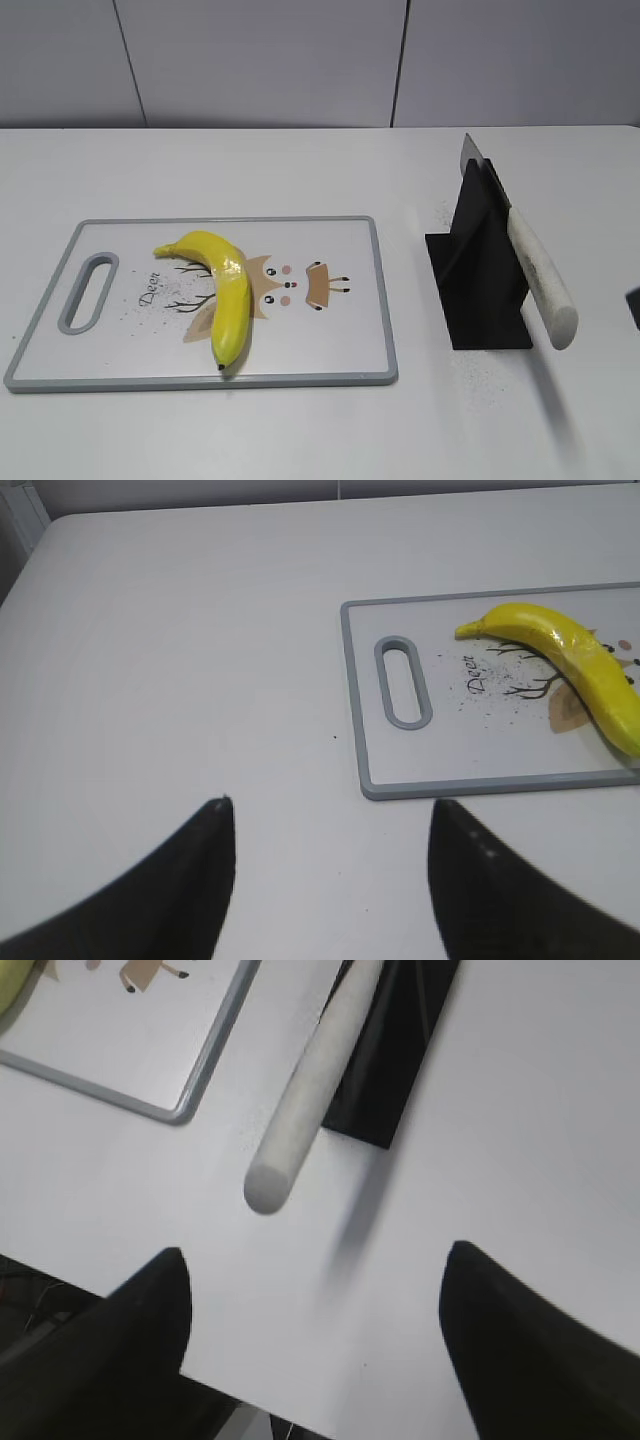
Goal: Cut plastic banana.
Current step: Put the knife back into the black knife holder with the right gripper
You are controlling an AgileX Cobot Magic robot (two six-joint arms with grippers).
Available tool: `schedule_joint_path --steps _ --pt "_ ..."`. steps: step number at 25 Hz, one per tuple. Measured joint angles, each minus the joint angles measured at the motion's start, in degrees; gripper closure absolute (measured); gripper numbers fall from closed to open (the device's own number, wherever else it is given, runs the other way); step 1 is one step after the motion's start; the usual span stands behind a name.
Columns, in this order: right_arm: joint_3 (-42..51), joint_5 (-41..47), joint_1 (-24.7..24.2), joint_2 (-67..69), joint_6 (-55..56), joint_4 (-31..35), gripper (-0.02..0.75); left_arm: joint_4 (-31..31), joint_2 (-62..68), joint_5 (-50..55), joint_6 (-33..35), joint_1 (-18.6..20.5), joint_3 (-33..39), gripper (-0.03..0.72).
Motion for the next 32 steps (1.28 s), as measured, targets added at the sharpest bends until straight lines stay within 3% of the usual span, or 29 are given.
schedule_joint_path --steps 7,15,20,32 --pt "11.7 -0.5 0.0 -20.0 -0.8 -0.1 0.155 0.0 0.0 -0.1 0.0 0.0 0.0 0.100" --pt "11.8 1.8 0.0 -36.1 -1.6 -0.1 0.160 0.0 0.0 -0.1 0.0 0.0 0.0 0.100" --pt "12.7 7.7 0.0 -41.1 -3.8 -0.1 0.164 0.0 0.0 -0.1 0.0 0.0 0.0 0.100" --pt "12.7 8.2 0.0 -50.7 -4.2 -0.1 0.165 0.0 0.0 -0.2 0.0 0.0 0.0 0.100"
